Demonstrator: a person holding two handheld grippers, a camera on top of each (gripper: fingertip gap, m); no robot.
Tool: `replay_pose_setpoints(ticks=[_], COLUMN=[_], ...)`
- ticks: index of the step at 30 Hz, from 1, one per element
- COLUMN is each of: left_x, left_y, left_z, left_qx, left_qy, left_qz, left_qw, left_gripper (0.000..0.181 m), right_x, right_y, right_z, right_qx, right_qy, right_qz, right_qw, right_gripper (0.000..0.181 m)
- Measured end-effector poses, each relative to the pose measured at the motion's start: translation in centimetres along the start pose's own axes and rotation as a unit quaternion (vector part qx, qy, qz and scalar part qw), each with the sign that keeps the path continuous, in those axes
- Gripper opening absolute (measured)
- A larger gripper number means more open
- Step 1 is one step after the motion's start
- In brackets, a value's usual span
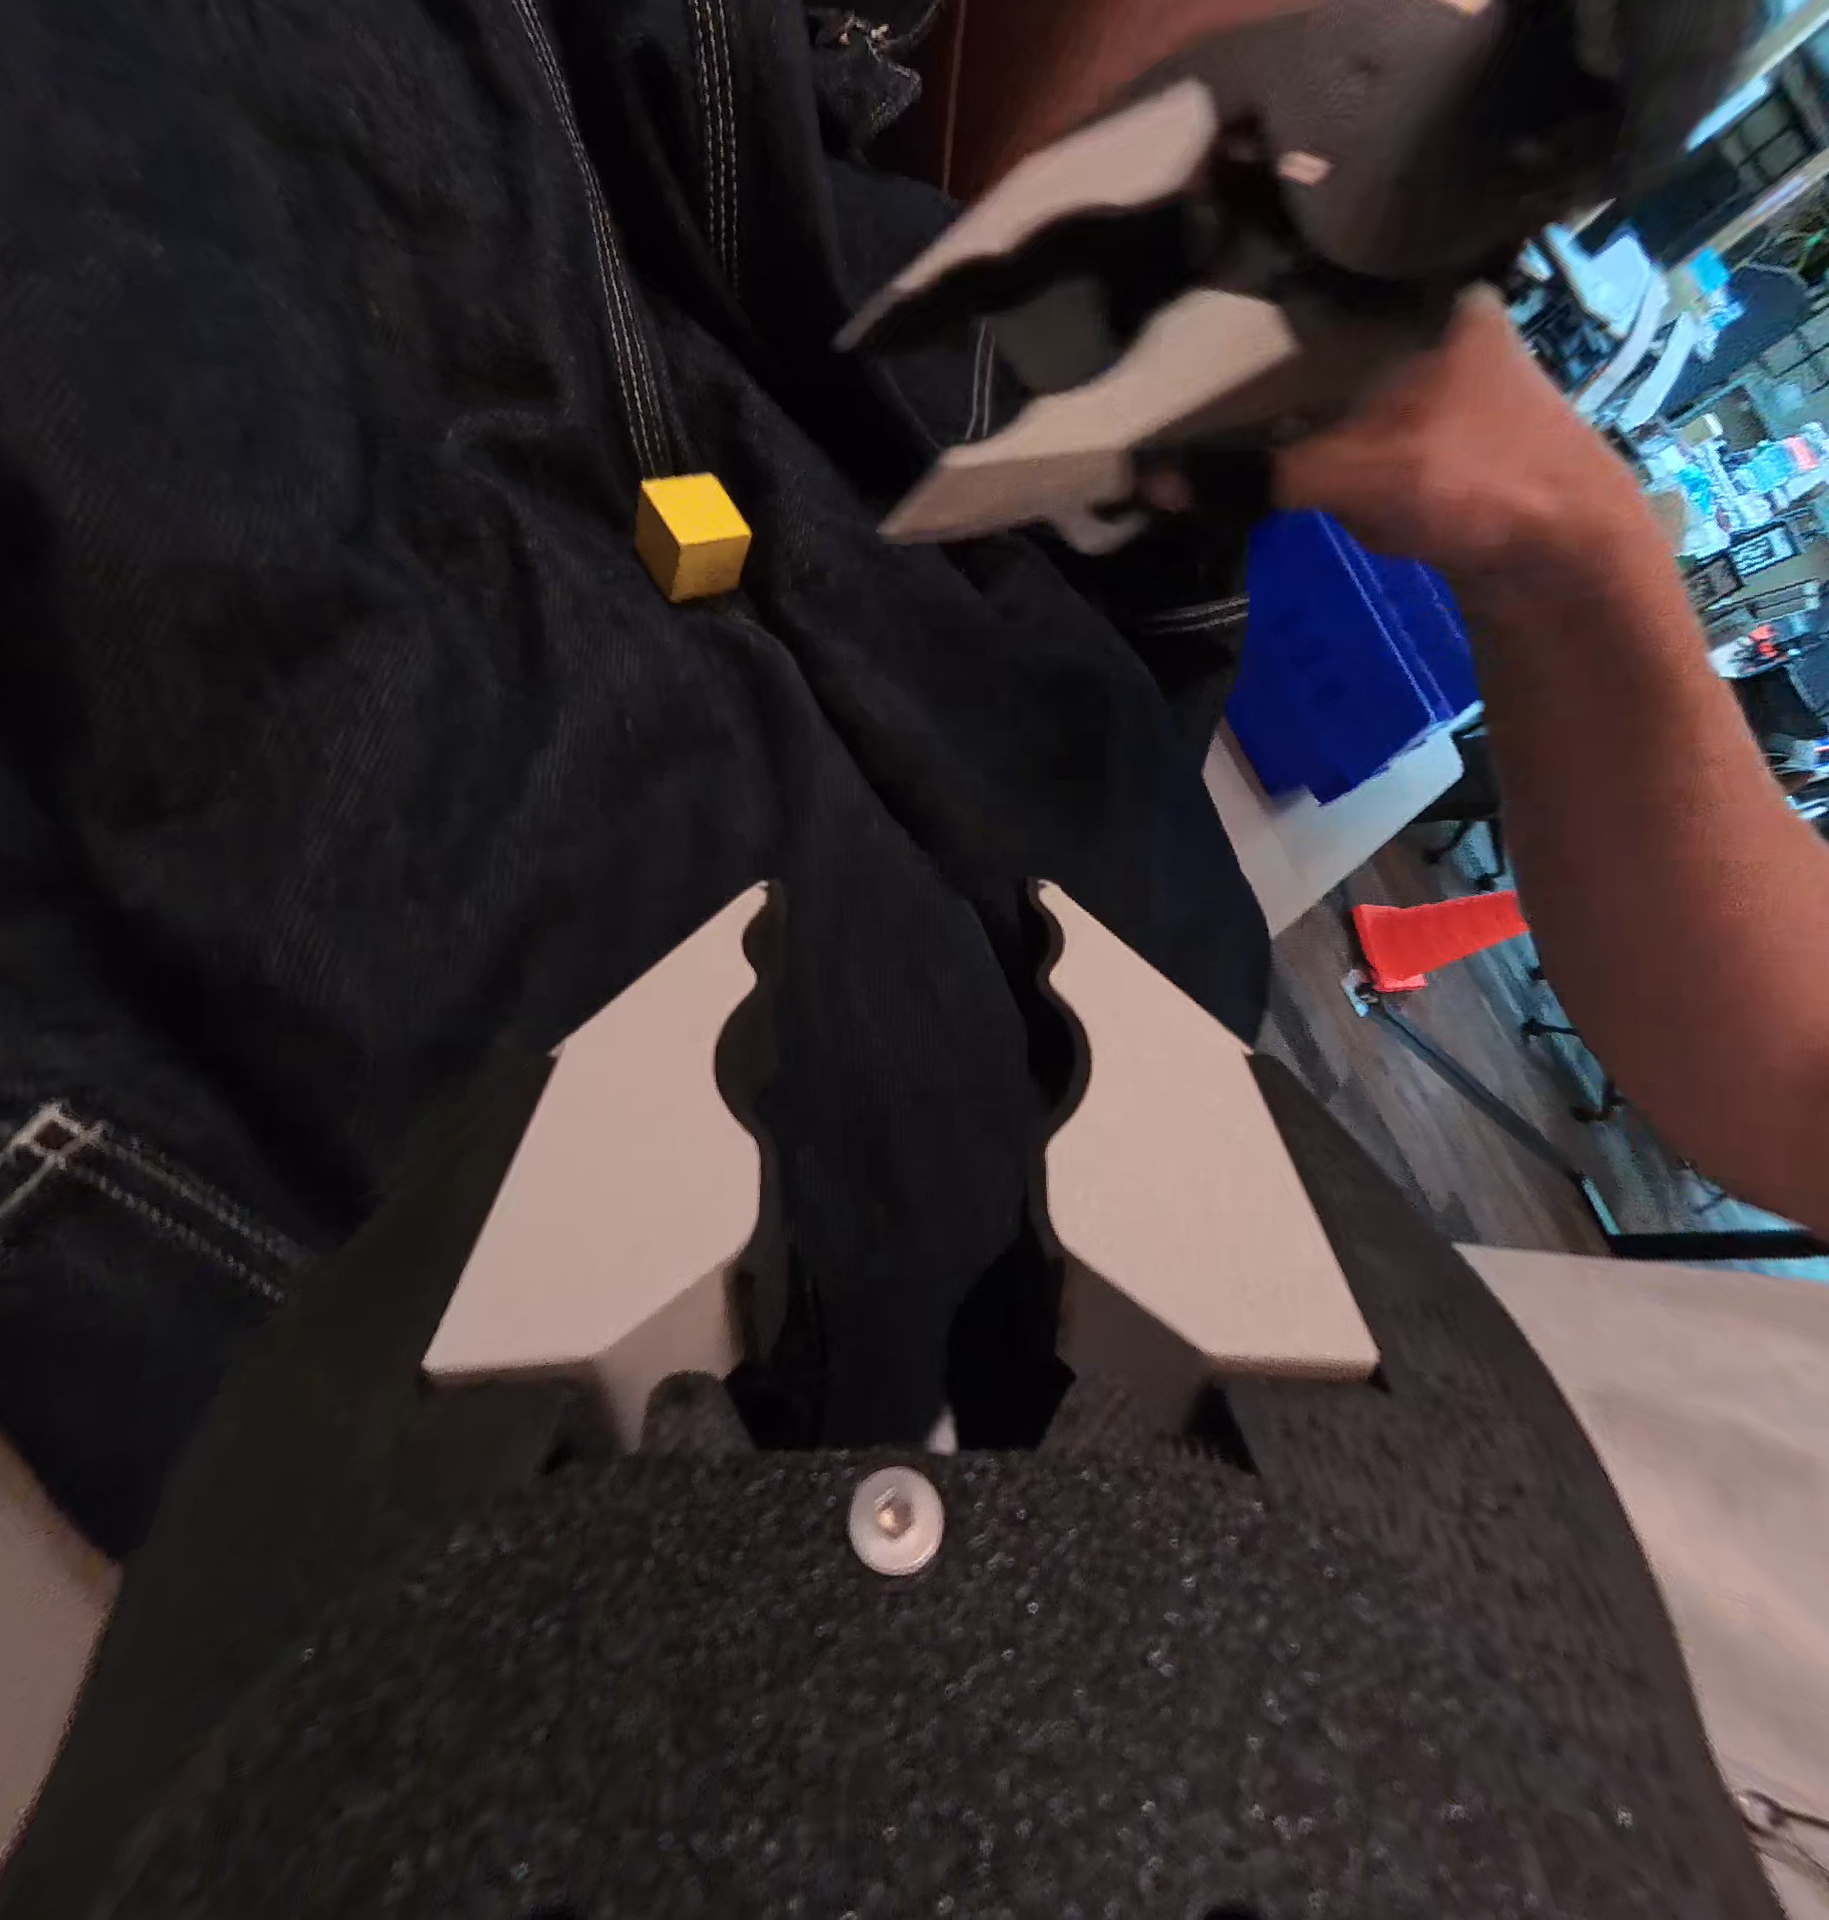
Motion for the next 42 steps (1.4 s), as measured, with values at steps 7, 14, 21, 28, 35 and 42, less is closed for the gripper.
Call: replay_pose_setpoints(ticks=[7,14,21,28,35,42], left_x=[-4.5,-6.9,-6.4,-2.9,1.7,4.4], left_y=[1.2,3.5,4.0,1.8,-4.1,-8.6], left_z=[-2.5,-2.7,-0.6,0.1,0.0,-0.8], left_qx=[0.020,0.006,0.044,0.079,0.094,0.129], left_qy=[0.003,-0.001,0.027,0.069,0.094,0.100], left_qz=[0.005,-0.012,-0.031,-0.052,-0.083,-0.068], left_qw=[1.000,1.000,0.998,0.993,0.988,0.984], left_gripper=[0.046,0.046,0.046,0.046,0.046,0.046], right_x=[6.2,4.5,-13.3,-23.5,-20.3,-18.4], right_y=[-0.9,-0.8,-3.8,-4.1,-5.2,-6.2], right_z=[0.8,1.1,-1.2,-25.9,-36.5,-39.8], right_qx=[-0.105,-0.119,0.027,0.328,0.370,0.347], right_qy=[0.199,0.254,0.087,0.152,0.215,0.287], right_qz=[0.063,0.006,-0.254,-0.304,-0.237,-0.223], right_qw=[0.972,0.960,0.963,0.881,0.872,0.865], right_gripper=[0.039,0.026,0.026,0.026,0.026,0.027])
Point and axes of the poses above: each gripper's, where its closed fingertips meet, x out along the fingers, z out of its top, y = z × x across the jaws, the point moved 4 cm from there along -x, back along the fingers
